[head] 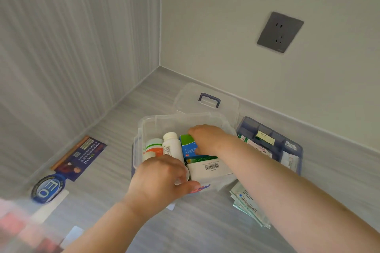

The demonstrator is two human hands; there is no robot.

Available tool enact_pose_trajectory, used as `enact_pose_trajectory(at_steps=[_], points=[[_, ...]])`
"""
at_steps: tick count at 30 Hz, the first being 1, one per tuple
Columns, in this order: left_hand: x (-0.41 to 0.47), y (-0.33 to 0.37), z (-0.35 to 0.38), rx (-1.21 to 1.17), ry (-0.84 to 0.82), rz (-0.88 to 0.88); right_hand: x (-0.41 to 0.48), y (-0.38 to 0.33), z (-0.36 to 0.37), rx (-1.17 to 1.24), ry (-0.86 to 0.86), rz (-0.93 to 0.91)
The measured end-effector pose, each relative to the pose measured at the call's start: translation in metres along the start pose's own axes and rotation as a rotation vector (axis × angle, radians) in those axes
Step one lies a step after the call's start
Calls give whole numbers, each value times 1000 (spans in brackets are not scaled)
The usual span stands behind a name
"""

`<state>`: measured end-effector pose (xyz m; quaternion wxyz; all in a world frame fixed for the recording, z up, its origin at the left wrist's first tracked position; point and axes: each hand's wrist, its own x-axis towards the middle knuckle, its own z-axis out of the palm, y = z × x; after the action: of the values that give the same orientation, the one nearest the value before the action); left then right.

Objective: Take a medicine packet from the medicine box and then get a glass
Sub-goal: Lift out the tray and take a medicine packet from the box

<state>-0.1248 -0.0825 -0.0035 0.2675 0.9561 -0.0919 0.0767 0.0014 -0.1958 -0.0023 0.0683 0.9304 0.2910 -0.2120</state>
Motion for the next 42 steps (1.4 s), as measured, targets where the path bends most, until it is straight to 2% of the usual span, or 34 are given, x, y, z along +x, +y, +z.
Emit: enact_pose_trajectory(at_steps=[8, 14, 17, 19, 22, 24, 27, 30, 34, 38, 40, 42], points=[[2, -2, -1, 131, -14, 62, 10, 3, -6, -99, -187, 42], [3, -9, 6, 197, 70, 155, 0, 0, -8, 35, -113, 34], [3, -10, 7, 182, 28, 150, -8, 4, -12, 179, -60, 20], [1, -9, 6, 147, -1, 126, -15, 8, -14, 291, 19, 19], [1, -9, 1, -171, -2, -21, -29, 12, -19, 495, 214, 55], [5, -9, -4, -478, 95, -109, -41, 12, -27, 719, 407, 88], [19, 2, -18, -695, 265, -150, -65, 10, -42, 1134, 639, 68], [25, 38, -23, -884, 226, -141, -99, 10, -46, 1364, 766, -9], [12, 110, -4, -1168, 139, -68, -160, 21, -25, 1440, 953, -12], [-10, 187, 46, -1284, 63, -41, -233, 57, 25, 1385, 1268, 165], [-25, 220, 82, -1281, -8, -96, -269, 79, 61, 1331, 1312, 278], [-41, 250, 122, -1251, -99, -174, -299, 99, 105, 1279, 1278, 405]])
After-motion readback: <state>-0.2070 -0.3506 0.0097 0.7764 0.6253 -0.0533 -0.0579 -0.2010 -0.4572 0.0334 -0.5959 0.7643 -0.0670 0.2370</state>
